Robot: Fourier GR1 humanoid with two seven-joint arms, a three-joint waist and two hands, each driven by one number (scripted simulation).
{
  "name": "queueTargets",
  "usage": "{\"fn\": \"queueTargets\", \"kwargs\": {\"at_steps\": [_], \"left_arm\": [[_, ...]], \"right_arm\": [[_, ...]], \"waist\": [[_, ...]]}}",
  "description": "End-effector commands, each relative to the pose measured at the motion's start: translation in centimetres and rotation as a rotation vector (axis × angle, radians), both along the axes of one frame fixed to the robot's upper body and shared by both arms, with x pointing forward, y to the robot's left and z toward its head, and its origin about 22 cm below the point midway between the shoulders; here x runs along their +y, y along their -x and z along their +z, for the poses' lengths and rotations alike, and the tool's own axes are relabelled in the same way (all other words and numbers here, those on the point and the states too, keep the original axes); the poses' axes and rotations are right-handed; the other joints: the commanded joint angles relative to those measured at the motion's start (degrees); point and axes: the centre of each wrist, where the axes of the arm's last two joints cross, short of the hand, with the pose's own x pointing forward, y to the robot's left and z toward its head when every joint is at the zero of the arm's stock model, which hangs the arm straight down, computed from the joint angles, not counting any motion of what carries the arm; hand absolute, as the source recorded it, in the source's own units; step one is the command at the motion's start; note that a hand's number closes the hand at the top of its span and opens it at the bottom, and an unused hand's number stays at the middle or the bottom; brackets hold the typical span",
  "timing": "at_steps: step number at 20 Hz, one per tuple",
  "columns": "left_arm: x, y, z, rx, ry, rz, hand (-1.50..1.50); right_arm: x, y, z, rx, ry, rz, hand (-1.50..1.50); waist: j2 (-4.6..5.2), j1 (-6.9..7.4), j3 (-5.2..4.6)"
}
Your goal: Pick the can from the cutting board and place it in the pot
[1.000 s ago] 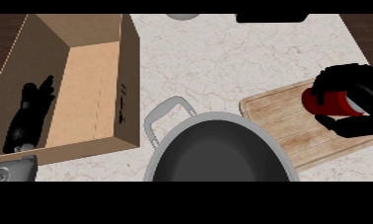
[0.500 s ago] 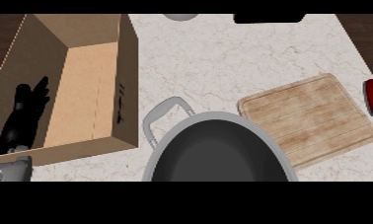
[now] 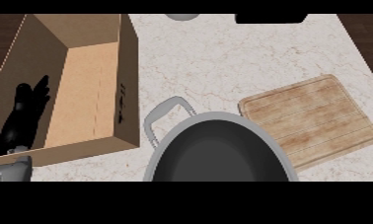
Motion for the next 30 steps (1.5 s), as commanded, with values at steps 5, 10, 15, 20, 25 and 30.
{"fn": "queueTargets", "kwargs": {"at_steps": [5,10,15,20,25,30], "left_arm": [[0.0,0.1,-1.2,0.007,-0.003,-0.010,0.00],[-0.6,-0.3,0.0,0.006,-0.011,-0.016,0.00],[0.2,-1.6,0.8,-0.014,0.001,-0.025,0.00],[-0.4,0.2,-0.1,-0.008,0.000,-0.025,0.00],[-0.9,-0.2,-0.4,-0.011,0.006,-0.025,0.00],[-1.6,-0.7,-0.9,-0.002,0.015,-0.017,0.00]], "right_arm": [[8.1,5.2,0.1,0.087,0.083,0.027,1.50],[10.6,4.6,-1.2,0.101,0.170,0.043,1.50],[14.5,5.0,-2.9,0.143,0.295,0.065,1.50],[16.7,5.5,-7.4,0.351,0.357,0.066,-1.50],[19.9,4.2,-11.0,0.499,0.216,0.155,-1.50],[19.8,4.2,-11.4,0.637,-0.070,0.127,-1.50]], "waist": [[0.12,0.38,-0.05],[0.38,1.39,0.03],[0.53,1.91,-0.04],[0.28,1.53,0.02],[0.41,1.47,0.05],[0.40,0.64,0.07]]}}
